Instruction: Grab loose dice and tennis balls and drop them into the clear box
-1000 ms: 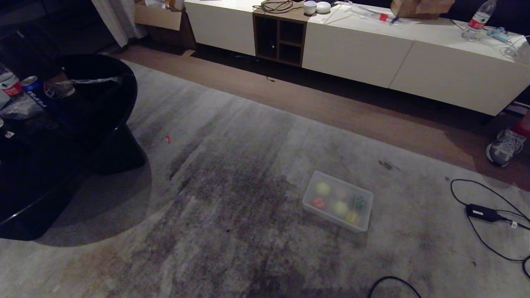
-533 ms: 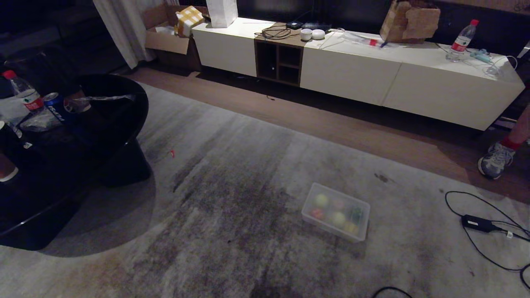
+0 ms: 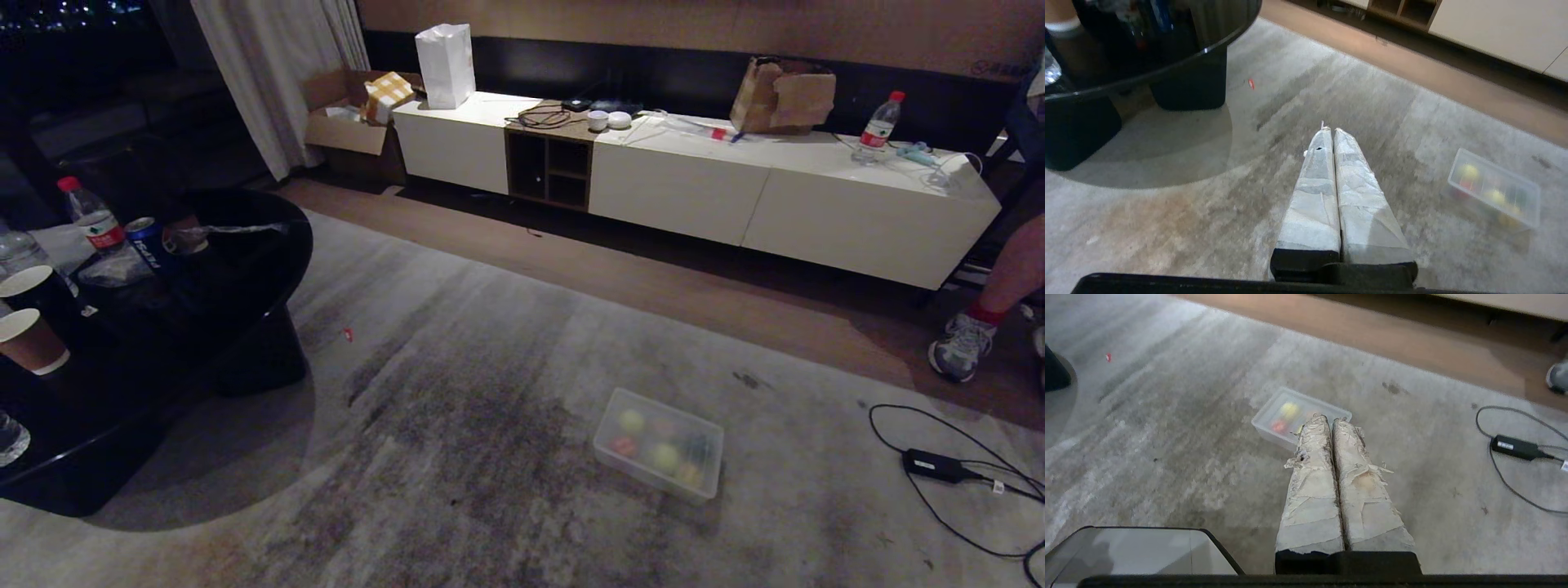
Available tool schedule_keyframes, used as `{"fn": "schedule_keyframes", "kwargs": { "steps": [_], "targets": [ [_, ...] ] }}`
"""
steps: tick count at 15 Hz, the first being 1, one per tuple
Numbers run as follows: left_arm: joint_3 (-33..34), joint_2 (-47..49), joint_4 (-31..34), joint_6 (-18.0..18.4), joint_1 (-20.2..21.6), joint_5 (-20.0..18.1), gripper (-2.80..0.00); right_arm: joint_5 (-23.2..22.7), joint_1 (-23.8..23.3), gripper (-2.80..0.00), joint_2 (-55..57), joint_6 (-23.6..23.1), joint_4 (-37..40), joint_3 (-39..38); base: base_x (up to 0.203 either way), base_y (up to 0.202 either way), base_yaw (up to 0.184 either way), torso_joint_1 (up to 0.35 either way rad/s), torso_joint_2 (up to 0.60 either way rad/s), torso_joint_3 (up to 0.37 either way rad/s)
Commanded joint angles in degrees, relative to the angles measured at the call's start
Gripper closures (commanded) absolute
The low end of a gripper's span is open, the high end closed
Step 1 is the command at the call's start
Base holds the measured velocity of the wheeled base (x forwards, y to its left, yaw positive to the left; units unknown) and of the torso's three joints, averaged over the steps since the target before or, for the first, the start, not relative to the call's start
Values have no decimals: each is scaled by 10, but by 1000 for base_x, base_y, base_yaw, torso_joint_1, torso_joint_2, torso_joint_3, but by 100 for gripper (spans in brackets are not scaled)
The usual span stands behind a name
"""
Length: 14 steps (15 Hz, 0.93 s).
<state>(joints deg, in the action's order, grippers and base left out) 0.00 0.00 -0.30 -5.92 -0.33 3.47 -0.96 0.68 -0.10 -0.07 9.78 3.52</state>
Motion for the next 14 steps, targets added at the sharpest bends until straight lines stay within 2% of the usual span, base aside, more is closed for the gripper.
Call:
{"fn": "schedule_keyframes", "kwargs": {
  "steps": [1,11,14],
  "targets": [
    [1,1,0,-1,0,0,0,0,0,0,1,0,1,2,0,0,0,2,8,199],
    [1,1,0,1,0,-1,0,0,0,0,1,0,1,2,0,0,0,1,3,203],
    [1,1,1,3,0,-3,0,0,0,0,1,0,1,2,0,0,0,1,-1,80]
  ]
}}
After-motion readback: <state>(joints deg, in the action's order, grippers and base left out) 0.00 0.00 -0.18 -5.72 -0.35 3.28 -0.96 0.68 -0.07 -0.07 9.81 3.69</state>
